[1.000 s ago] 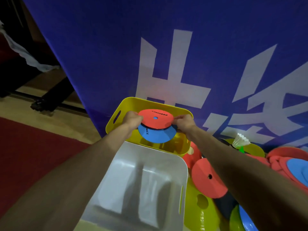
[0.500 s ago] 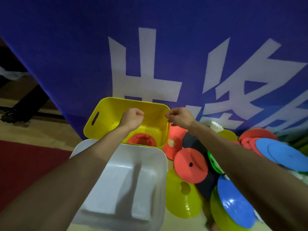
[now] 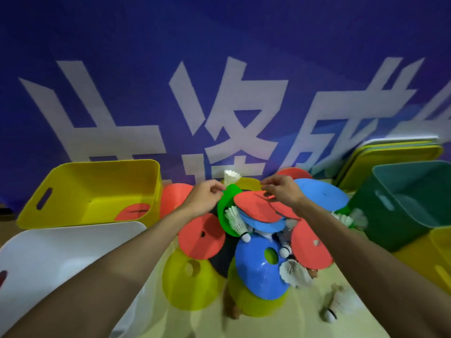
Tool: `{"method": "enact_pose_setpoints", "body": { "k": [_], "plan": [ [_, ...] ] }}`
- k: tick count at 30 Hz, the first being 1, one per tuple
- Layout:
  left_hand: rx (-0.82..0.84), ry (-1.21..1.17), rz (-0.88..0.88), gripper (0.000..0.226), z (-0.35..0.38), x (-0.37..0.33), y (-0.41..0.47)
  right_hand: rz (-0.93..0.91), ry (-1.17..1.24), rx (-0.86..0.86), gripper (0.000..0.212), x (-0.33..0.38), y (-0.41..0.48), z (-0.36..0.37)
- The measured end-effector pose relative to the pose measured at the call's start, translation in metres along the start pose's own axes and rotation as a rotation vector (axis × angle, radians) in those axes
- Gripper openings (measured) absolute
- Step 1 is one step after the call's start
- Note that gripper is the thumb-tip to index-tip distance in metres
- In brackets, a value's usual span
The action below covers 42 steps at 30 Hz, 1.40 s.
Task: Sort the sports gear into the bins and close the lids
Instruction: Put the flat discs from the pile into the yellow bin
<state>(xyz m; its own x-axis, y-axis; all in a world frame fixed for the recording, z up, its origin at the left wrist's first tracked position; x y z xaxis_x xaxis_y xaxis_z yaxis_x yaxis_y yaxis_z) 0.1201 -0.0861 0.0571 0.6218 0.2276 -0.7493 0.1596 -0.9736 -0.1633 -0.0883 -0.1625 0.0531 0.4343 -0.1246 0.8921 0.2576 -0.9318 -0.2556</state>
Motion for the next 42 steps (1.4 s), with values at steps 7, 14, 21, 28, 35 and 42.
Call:
{"method": "enact_pose_setpoints", "body": {
  "k": [7,14,21,28,35,42],
  "plan": [
    [0.125,0.201,0.01,0.022,0.109,-0.028,0.004,0.039,-0.085,-0.049,0.014,-0.078,-0.004,-0.084],
    [0.357,0.786,0.275,0.042,0.186,-0.035,0.001,0.055,-0.249,-0.072,0.024,-0.131,-0.011,-0.117],
    [0.307,1.28,0.509,0.052,0.211,-0.052,-0.003,0.056,-0.326,-0.051,0.026,-0.148,-0.017,-0.121],
    [0.231,1.18,0.437,0.044,0.189,-0.056,-0.002,-0.016,-0.475,-0.053,0.031,-0.145,-0.014,-0.119],
    [0.166,1.067,0.393,0.025,0.155,-0.071,-0.009,0.145,-0.792,0.045,0.059,-0.159,-0.015,-0.111],
    [0.051,0.906,0.376,0.018,0.117,-0.09,-0.002,0.012,-0.731,0.075,0.029,-0.136,-0.014,-0.11]
  ]
}}
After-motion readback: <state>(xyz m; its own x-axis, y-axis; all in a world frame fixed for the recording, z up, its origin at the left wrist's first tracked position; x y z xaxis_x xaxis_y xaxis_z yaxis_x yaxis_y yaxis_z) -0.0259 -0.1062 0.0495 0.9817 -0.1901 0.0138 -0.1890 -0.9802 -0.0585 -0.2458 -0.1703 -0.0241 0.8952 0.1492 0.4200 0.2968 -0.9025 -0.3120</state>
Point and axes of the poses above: each hand's wrist, its own y-axis towards the middle knuckle, its own z-axis out of the palm, x = y × z, the point moved 8 cm from there along y, towards the middle knuckle, and after that the axes turned 5 degrees about y, right-handed, at the moved point
